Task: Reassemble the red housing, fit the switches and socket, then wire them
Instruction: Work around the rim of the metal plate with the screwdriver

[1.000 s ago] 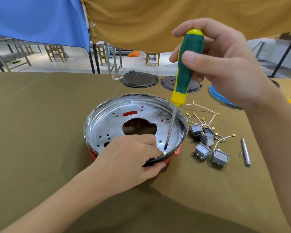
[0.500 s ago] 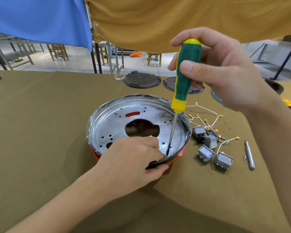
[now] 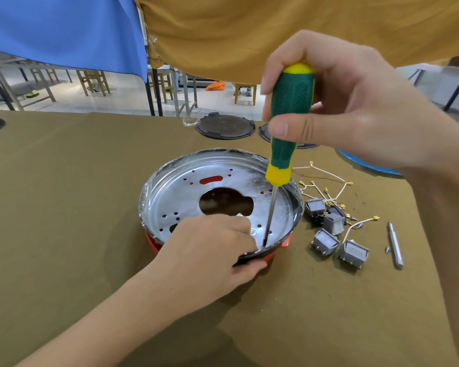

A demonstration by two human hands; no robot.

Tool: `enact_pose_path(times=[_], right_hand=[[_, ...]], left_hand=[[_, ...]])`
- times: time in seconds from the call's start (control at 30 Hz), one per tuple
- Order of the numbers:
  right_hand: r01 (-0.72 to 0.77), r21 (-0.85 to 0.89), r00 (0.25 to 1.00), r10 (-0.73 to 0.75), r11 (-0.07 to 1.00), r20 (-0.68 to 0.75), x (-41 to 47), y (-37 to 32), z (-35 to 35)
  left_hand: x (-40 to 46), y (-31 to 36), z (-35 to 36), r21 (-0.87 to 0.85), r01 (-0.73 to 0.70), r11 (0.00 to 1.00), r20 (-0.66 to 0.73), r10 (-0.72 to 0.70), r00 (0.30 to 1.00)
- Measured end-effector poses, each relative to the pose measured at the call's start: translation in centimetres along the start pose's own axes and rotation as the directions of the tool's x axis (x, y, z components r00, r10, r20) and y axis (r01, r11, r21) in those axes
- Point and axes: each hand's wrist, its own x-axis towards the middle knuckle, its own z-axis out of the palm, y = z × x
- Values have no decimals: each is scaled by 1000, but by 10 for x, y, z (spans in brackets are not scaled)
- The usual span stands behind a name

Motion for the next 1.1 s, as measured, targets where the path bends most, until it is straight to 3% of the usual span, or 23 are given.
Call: enact_pose_path(times=[0.17,0.33,0.5,0.57,0.7,0.8,0.9,0.97,1.03,1.1], right_hand=[[-39,-283,996,14,958,-89,0,-8,5],[-95,-166,995,99,982,16,-1,-14,0],[-207,-502,963,85,840,-256,3,-10,10],[-202,-427,967,110,881,-230,6,-7,14],[-155,-58,988,155,986,-4,3,-12,5],[-159,-175,986,148,971,-77,1,-15,0],[-189,-489,973,94,852,-213,3,-18,8],[-227,-575,958,73,786,-277,6,-18,15],[-226,-490,964,123,842,-234,5,-15,15],[-214,-306,977,198,928,-83,2,-16,9]], left_hand=[[-3,1,0,45,-10,999,-28,11,1000],[-4,3,4,67,-15,998,-76,20,997],[-6,2,6,61,-20,998,-84,25,996],[-7,2,7,57,-26,998,-87,30,996],[-7,3,6,108,-24,994,-87,34,996],[-8,3,6,138,-32,990,-104,46,994],[-8,5,8,147,-29,989,-107,45,993],[-7,5,9,147,-28,989,-106,44,993],[-7,5,9,148,-28,989,-114,45,992],[-6,5,8,135,-35,990,-123,51,991]])
